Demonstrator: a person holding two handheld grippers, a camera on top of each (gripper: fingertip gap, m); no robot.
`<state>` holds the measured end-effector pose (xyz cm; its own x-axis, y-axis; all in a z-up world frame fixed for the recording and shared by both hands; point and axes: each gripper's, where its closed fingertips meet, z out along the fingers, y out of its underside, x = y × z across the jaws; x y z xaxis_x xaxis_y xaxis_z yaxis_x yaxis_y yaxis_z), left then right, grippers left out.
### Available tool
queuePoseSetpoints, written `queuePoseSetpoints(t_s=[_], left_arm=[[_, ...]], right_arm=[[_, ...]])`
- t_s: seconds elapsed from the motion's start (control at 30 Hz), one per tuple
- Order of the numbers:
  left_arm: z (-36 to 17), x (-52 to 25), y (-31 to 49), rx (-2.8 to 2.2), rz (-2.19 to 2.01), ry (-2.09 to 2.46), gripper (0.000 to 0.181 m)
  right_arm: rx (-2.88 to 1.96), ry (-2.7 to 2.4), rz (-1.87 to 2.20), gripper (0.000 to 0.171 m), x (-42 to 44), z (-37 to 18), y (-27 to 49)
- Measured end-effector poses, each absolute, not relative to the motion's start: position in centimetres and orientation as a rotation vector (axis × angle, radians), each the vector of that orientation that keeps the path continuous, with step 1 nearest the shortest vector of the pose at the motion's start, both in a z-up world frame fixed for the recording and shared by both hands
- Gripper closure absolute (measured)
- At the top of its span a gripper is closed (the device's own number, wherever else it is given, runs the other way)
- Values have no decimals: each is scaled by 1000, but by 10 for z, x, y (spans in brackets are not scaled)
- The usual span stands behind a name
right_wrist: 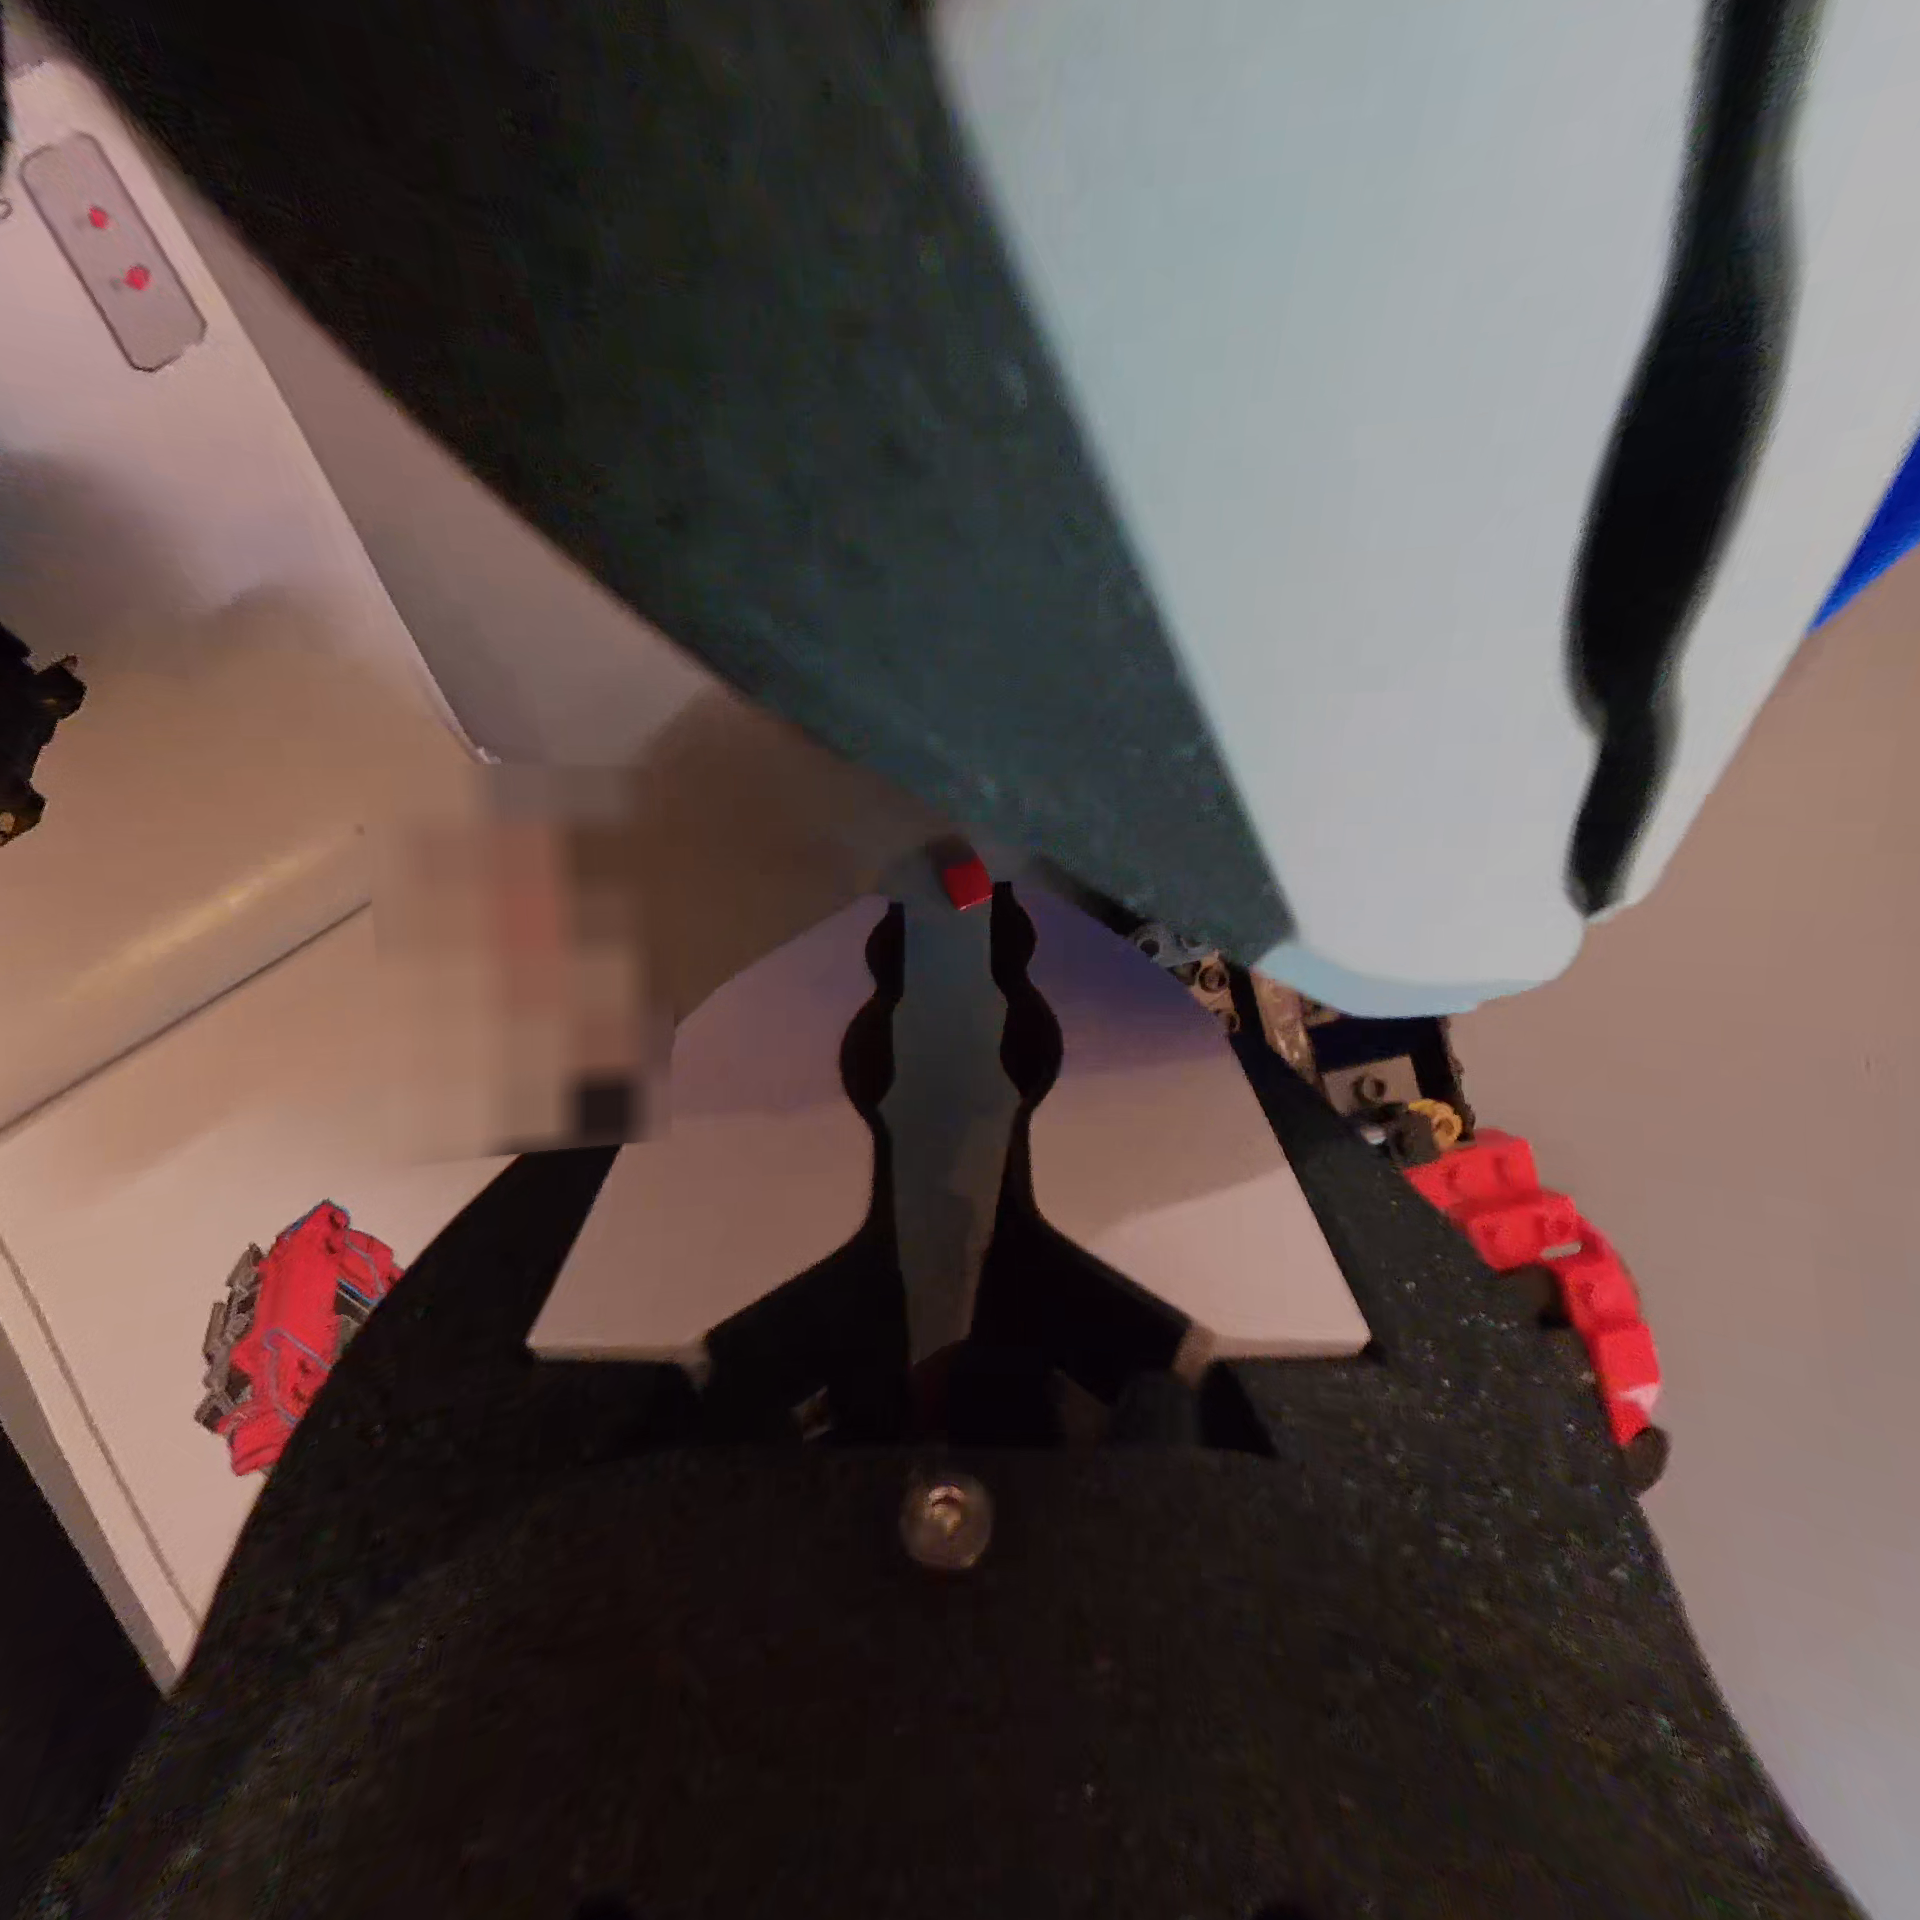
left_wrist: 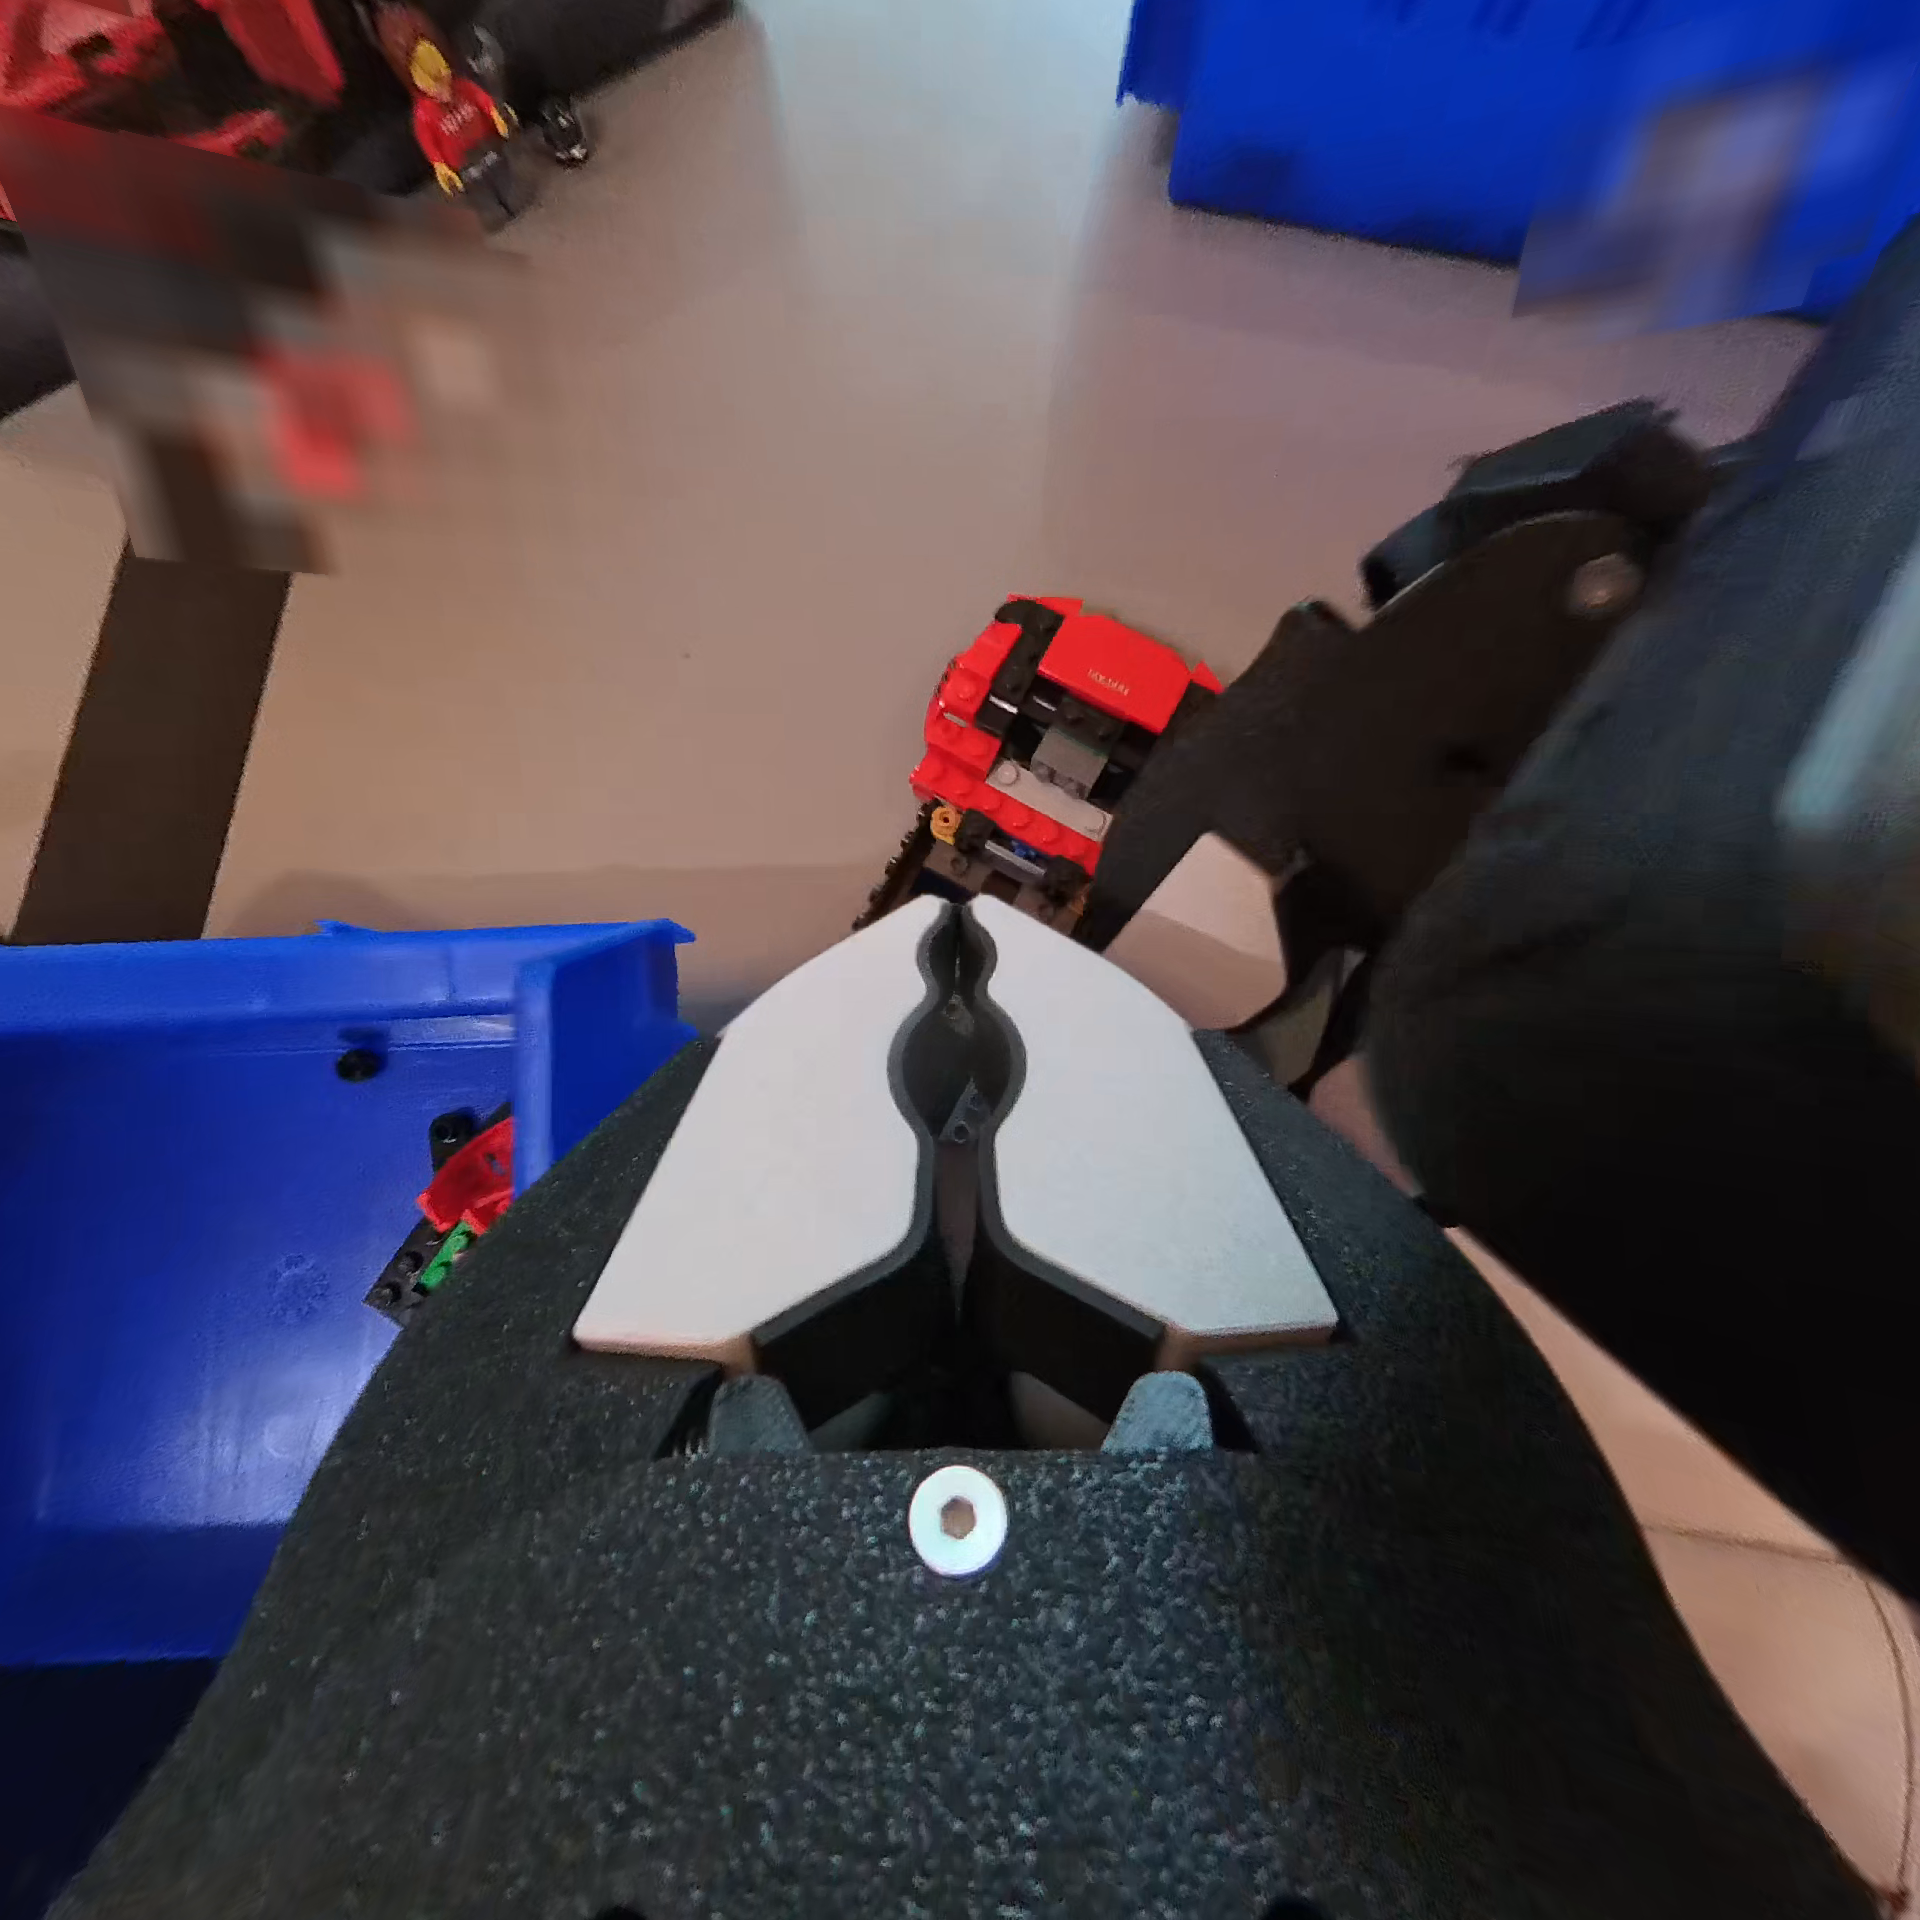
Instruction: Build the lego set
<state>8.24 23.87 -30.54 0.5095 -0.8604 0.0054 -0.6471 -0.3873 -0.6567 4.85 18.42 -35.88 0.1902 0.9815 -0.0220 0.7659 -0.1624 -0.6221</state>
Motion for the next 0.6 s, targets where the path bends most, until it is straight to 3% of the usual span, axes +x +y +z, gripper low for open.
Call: queuePoseSetpoints(t_s=[0.1,0.13,0.43,0.6], left_arm=[[-293,78,244,-2137,-460,1164,181],[-290,76,245,-2130,-456,1149,172],[-274,67,248,-2097,-479,1090,171],[-276,70,246,-2091,-471,1115,173]], right_arm=[[-1954,-1685,637,154,46,-359,188],[-1940,-1691,649,154,44,-359,190],[-1934,-1794,663,163,46,-364,186],[-1908,-1673,720,163,77,-331,181]])
